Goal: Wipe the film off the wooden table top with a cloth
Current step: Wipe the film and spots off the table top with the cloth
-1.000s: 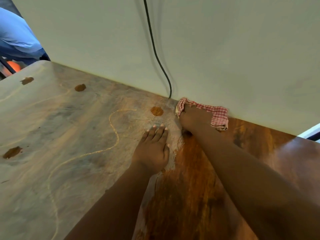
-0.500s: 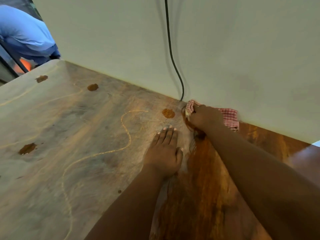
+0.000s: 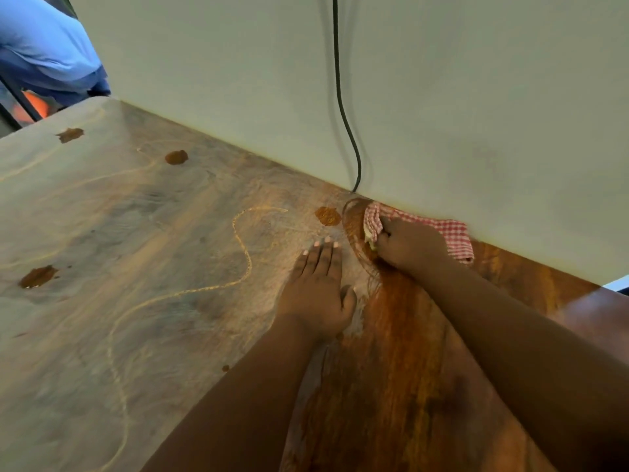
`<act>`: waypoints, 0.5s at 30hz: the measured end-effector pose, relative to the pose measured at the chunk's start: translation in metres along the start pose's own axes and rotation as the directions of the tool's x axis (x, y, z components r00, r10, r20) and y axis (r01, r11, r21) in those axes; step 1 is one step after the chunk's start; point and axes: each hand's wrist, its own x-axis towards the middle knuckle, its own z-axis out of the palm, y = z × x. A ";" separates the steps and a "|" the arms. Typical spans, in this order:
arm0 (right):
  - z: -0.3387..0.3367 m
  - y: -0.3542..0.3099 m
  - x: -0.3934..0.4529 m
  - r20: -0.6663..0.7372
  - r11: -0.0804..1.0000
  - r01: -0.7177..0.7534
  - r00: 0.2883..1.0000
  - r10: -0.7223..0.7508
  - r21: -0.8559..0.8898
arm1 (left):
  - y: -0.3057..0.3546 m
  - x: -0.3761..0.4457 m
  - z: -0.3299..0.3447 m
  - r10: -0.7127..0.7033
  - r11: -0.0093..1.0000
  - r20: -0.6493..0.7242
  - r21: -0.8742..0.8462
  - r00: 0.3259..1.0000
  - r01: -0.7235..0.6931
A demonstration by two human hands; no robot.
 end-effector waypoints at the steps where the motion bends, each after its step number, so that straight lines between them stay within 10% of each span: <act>1: -0.001 -0.015 0.012 0.013 0.999 -0.010 1.000 0.009 0.033 | 0.000 0.000 0.000 0.002 1.000 0.003 0.003 1.000 -0.002; 8: -0.003 -0.022 0.024 0.071 0.966 0.257 0.964 -0.257 0.010 | -0.001 0.000 0.002 0.008 1.000 -0.015 0.005 1.000 -0.008; 15: -0.010 -0.063 0.041 -0.005 0.996 0.060 0.998 -0.060 -0.069 | -0.002 0.003 0.005 0.004 1.000 -0.011 0.019 1.000 -0.004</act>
